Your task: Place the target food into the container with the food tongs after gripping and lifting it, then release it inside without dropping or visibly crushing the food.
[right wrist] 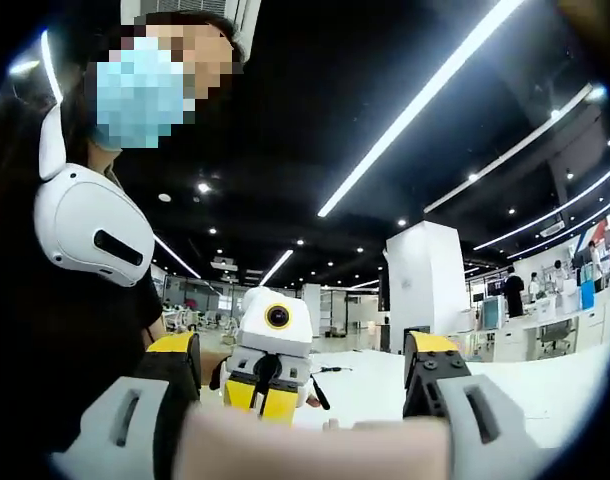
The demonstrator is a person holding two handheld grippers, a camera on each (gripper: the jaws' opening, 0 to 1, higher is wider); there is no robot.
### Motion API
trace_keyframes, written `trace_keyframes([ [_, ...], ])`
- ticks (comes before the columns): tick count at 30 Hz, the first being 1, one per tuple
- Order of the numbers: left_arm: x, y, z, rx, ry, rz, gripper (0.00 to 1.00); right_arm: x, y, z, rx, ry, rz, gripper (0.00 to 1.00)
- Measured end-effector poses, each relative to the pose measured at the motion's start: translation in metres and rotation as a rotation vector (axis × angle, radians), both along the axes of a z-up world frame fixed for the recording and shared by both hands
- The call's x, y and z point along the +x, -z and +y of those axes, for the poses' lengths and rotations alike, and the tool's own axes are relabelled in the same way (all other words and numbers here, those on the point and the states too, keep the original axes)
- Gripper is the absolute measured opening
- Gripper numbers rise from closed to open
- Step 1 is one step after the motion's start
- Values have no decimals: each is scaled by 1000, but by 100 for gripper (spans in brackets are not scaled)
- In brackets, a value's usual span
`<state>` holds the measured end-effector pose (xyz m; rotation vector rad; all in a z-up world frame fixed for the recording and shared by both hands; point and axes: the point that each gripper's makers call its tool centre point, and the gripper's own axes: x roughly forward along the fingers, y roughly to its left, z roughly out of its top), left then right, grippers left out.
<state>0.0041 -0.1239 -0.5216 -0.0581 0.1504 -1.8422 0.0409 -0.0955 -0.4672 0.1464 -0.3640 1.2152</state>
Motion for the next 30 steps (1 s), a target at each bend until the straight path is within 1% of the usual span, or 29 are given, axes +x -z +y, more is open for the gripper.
trace_keyframes([
  [2, 1, 0, 1, 4, 8, 6, 0, -1, 1, 1, -13, -6, -16, 71],
  [4, 1, -1, 2, 8, 14, 10, 0, -2, 1, 2, -16, -15, -21, 64],
  [6, 1, -2, 3, 10, 25, 22, 0, -5, -4, 4, 14, -38, -21, 58],
  [7, 1, -3, 3, 11, 30, 33, 0, -7, -10, 4, 48, -51, -39, 53],
  [8, 1, -3, 3, 10, 35, 37, 0, -9, -13, 4, 71, -60, -52, 45],
  [9, 1, -4, 4, 5, 45, 53, 0, -11, -17, 4, 87, -65, -74, 39],
  [10, 1, -5, 4, 4, 49, 63, 0, -11, -17, 4, 87, -63, -79, 34],
  [11, 2, -5, 5, 2, 47, 61, 0, -12, -17, 4, 83, -70, -77, 32],
  [15, 1, -7, 6, 6, 49, 54, 0, -11, -15, 5, 81, -72, -77, 33],
  [20, 0, -9, 6, 15, 53, 35, 0, -15, -15, 5, 73, -65, -109, 34],
  [21, 0, -9, 6, 18, 48, 15, 0, -14, -15, 5, 73, -59, -112, 35],
  [22, 1, -9, 5, 21, 37, -28, 0, -13, -15, 4, 73, -53, -109, 36],
  [23, 4, -11, 5, 10, 26, -75, 0, -10, -9, 3, 47, -44, -88, 37],
  [24, 5, -12, 6, 16, 14, -87, 0, -4, 1, 2, -10, -15, -69, 38],
  [25, 3, -11, 7, 25, 14, -71, 0, -2, 3, 2, -25, -4, -66, 40],
  [26, 5, -11, 7, 32, 12, -83, 0, -1, 6, 4, -44, -4, -59, 41],
  [28, 5, -10, 8, 43, 16, -79, 0, -4, 6, 6, -34, -23, -56, 38],
  [30, 6, -9, 8, 50, 17, -79, 0, -5, 6, 7, -29, -29, -56, 37],
])
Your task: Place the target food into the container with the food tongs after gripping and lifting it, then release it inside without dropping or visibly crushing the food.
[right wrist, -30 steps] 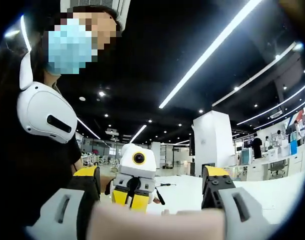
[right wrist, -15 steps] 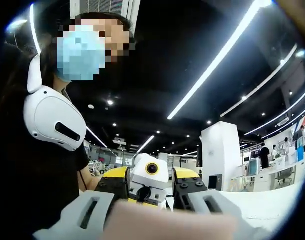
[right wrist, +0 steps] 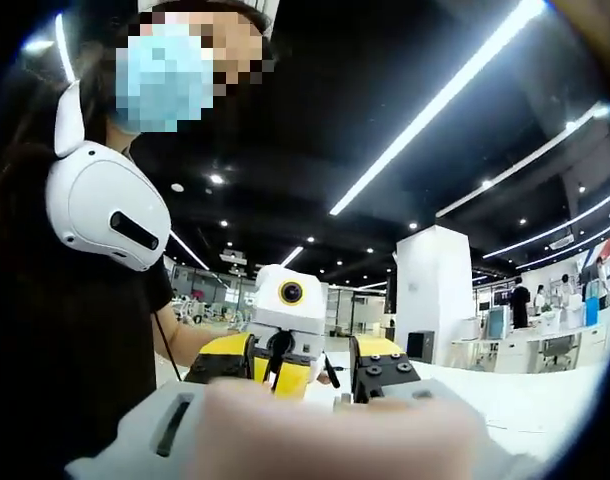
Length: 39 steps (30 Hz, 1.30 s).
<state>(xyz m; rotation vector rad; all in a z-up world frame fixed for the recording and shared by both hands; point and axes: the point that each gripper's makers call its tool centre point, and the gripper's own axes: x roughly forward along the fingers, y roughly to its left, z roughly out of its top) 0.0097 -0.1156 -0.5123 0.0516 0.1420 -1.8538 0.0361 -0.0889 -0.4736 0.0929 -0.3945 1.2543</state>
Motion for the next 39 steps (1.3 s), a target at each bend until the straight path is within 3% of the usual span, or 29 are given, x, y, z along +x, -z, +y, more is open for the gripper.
trace_keyframes([
  [9, 4, -6, 4, -14, 4, -8, 0, 1, -4, 2, 7, 7, -20, 31],
  [12, 3, -10, 4, -28, 8, 8, 0, -2, -6, 3, 48, -40, 54, 28],
  [15, 4, -10, 3, -32, -1, 8, 0, 3, -5, 2, 31, -28, 62, 27],
  [25, 2, -11, 3, -41, -7, -2, 0, 1, -13, -1, 77, -2, 19, 31],
  [30, 0, -17, 4, -63, 3, 45, 0, -4, -19, -1, 100, -13, 4, 31],
  [31, -2, -16, 5, -49, 14, 81, 0, -5, -19, 0, 96, -14, 3, 31],
  [35, -1, -19, 5, -62, 15, 134, 0, -7, -22, 0, 105, -8, -6, 31],
  [39, -1, -20, 4, -69, 14, 147, 0, -7, -24, -3, 120, 8, -18, 33],
])
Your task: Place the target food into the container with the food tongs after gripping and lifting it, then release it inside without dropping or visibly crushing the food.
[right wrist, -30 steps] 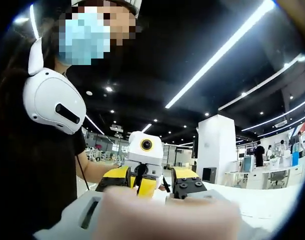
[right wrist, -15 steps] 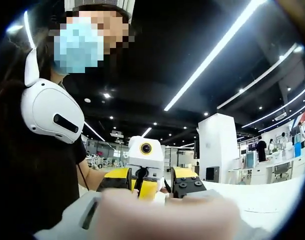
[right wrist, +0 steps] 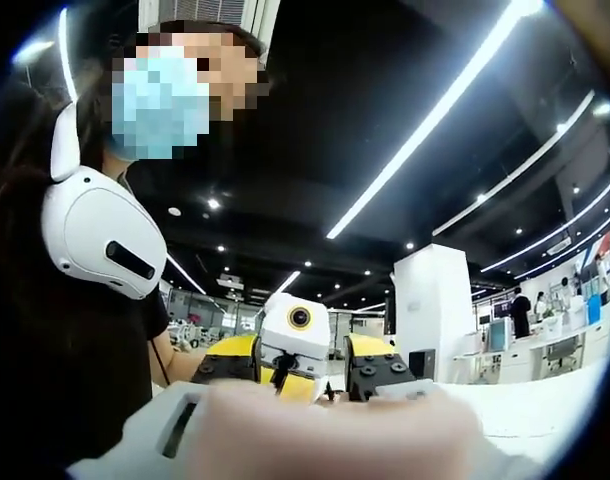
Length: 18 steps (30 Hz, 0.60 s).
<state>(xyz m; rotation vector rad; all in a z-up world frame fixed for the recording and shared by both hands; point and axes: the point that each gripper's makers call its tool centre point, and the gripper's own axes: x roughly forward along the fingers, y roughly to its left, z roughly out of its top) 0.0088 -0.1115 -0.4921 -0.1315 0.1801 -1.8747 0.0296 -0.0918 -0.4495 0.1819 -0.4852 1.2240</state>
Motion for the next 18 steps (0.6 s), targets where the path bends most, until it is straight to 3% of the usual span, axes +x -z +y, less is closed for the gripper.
trace_keyframes([
  [11, -3, 3, -4, -10, 13, 47, 0, -3, -8, -4, 57, -9, 7, 33],
  [18, -5, 9, -7, -2, 36, 93, 0, -7, -15, -4, 70, 0, -25, 32],
])
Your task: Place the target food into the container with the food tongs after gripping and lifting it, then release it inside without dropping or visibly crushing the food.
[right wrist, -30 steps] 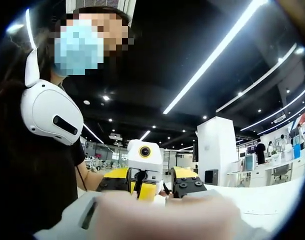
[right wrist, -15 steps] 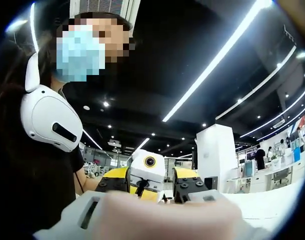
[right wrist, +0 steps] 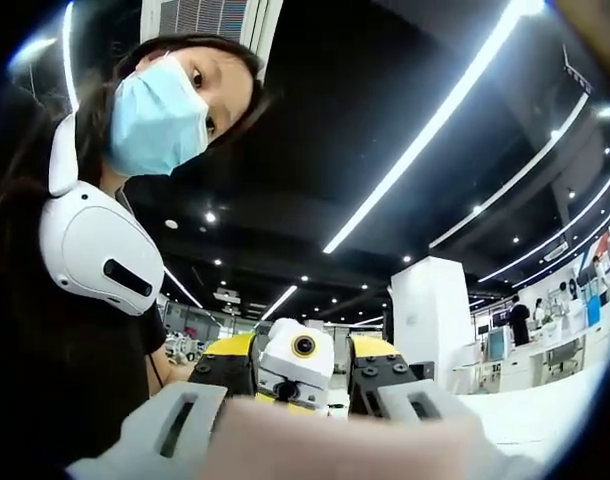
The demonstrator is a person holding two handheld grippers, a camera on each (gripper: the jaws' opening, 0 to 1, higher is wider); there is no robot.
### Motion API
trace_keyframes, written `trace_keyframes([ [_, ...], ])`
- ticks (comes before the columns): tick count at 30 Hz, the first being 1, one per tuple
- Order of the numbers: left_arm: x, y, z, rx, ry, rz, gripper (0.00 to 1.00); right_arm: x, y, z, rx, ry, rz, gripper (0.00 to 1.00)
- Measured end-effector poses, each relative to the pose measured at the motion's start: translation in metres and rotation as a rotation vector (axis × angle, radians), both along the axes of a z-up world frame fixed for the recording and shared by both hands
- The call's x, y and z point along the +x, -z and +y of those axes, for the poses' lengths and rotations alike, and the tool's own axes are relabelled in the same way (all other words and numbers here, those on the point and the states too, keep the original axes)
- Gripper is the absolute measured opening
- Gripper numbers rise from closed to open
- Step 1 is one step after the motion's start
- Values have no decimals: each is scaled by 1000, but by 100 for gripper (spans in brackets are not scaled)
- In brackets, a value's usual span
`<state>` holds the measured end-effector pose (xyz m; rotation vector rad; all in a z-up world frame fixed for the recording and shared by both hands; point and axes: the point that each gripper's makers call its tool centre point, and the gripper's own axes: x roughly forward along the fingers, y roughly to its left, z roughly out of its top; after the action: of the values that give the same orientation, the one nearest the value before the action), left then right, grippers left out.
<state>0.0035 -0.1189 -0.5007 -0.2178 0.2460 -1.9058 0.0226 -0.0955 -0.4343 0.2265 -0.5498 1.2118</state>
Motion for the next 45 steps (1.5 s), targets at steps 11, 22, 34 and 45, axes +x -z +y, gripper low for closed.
trace_keyframes([
  [11, 0, -3, 2, -18, -4, -13, 0, 1, 1, 1, -8, 3, -9, 32],
  [22, 0, -8, 5, -17, -15, -48, 0, 2, 5, 3, -36, -5, -10, 34],
  [34, 3, -8, 7, 10, -62, -183, 0, 6, 8, 4, -37, -7, 12, 34],
  [45, 6, -10, 5, 41, -97, -346, 0, 11, 7, 3, -9, -16, 31, 31],
])
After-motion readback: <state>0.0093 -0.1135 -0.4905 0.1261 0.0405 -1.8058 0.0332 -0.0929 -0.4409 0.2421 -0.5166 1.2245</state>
